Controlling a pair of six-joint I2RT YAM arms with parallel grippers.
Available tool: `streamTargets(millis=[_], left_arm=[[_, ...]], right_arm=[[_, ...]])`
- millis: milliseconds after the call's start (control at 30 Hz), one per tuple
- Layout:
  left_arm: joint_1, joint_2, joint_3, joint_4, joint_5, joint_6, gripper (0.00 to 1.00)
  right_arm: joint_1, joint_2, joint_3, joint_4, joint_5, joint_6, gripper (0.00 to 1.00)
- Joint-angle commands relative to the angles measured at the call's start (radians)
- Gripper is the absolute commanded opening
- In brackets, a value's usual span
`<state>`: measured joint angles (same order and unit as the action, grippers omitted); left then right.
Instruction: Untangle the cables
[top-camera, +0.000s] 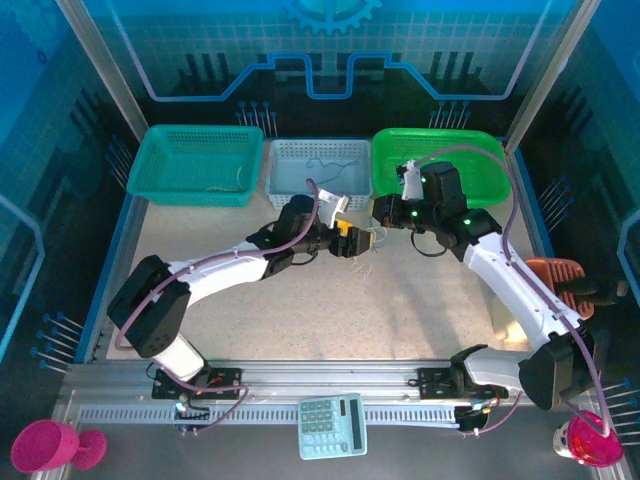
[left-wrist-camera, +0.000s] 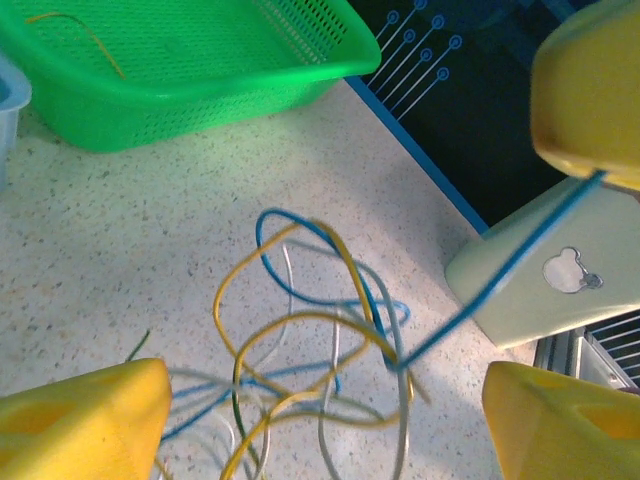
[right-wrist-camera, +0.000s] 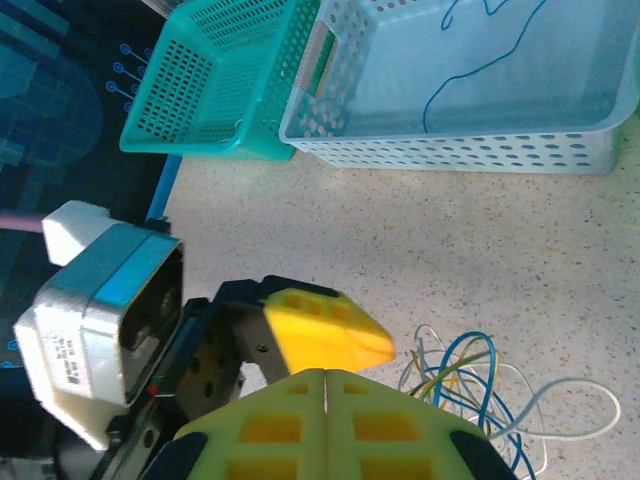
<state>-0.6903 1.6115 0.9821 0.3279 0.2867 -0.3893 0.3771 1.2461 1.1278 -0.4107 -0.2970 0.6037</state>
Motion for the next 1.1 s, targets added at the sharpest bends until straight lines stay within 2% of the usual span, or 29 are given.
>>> streamTargets(millis=[0,100,167,400,467,800,1067], left_arm=[[-0.003,0.033,0.034,0.108,0.019,0.013,0.8],[-0.003,0.065,0.036,0.155,0.008,-0.006,0.76],[-0.003,0.085,0.034,0.182,0.007,-0.023,0.69],[-0.003,0.148,-0.013,0.253,0.033,-0.069,0.26],[-0.003,0.156,-0.043,0.274,0.035,-0.082,0.18],[0.0,0.202,-0.178,0.374,0.039,-0.137,0.2],[0.007,0.242,-0.226,0.435,0.049,-0.176,0.19]], right_arm=[[0.022,0.007,0.033,0.03,-0.018,0.016,0.0],[0.033,0.008,0.03,0.042,-0.025,0.031,0.0],[0.041,0.009,0.029,0.052,-0.027,0.043,0.0],[0.04,-0.008,0.057,0.084,-0.026,0.081,0.0],[0.033,-0.011,0.073,0.096,-0.019,0.092,0.0],[-0.032,0.003,0.16,0.238,-0.057,0.213,0.0],[-0.085,0.025,0.187,0.436,-0.116,0.365,0.0]])
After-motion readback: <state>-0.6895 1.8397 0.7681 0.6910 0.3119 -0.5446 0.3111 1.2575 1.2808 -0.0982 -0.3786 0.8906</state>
